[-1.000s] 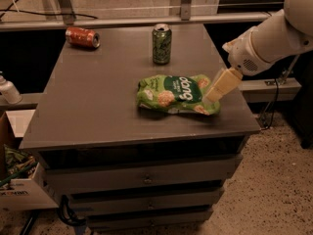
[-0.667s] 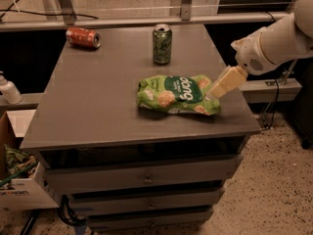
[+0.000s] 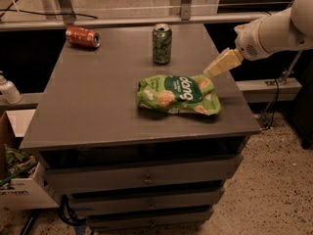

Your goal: Move green can near coke can

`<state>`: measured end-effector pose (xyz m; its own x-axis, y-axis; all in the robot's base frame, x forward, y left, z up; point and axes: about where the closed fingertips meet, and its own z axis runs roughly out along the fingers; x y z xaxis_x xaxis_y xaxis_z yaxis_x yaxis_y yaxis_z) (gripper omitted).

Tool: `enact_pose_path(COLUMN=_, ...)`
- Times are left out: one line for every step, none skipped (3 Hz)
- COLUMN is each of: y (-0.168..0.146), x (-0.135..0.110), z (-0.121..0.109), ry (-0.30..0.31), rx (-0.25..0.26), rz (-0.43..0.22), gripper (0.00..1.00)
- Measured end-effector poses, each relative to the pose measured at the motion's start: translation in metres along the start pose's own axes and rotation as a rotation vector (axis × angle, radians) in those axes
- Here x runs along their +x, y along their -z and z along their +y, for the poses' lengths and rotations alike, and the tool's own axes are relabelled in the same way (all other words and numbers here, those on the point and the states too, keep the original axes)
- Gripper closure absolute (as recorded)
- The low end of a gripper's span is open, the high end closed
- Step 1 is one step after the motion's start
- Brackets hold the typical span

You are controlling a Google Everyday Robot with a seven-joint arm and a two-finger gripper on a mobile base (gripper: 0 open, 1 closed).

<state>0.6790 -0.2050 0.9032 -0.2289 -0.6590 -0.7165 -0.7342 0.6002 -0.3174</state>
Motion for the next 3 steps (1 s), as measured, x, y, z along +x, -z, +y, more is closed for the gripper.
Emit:
enact_pose_path(y=-0.022, x=-0.023, z=-0.014, ry=-0.025, rx=-0.011, rz=-0.073, gripper=0.00)
enact_pose_path(y=-0.051, x=-0.045, z=-0.009, ry=-0.049, rx=-0.065, rz=-0.128, gripper=0.00)
enact_pose_path(y=-0.076, x=-0.067, z=0.004, ry=-0.057, rx=-0.126, rz=-0.172, gripper=0.00)
